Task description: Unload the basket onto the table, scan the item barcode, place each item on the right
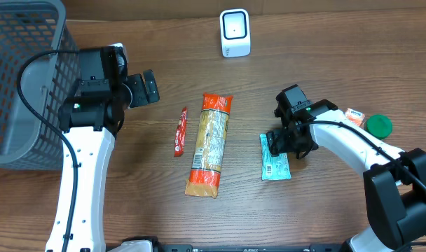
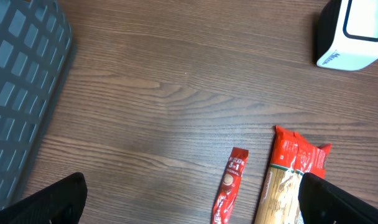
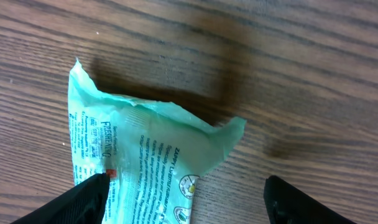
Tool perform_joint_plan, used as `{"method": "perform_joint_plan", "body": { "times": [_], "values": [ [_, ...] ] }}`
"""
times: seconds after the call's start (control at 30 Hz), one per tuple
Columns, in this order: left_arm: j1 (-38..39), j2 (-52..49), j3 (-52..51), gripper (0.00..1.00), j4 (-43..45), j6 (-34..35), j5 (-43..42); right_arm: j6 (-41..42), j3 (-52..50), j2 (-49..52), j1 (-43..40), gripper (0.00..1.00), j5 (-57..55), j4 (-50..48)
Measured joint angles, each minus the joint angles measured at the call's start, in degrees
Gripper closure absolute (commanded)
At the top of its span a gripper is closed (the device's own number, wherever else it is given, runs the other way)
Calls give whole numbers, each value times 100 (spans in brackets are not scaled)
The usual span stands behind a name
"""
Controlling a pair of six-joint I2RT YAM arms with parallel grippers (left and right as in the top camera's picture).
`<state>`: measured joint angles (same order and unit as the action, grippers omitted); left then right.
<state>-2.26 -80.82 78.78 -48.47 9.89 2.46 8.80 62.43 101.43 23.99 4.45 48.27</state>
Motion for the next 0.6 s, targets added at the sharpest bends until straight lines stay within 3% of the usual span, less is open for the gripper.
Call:
{"method": "perform_joint_plan", "body": {
  "times": [0.37,0.6],
  "values": [
    [0,0,2,0,0,0,0,2,0,2,0,18,-22,-70],
    [0,0,2,0,0,0,0,4,0,2,0,12,-24,-149]
  ]
}}
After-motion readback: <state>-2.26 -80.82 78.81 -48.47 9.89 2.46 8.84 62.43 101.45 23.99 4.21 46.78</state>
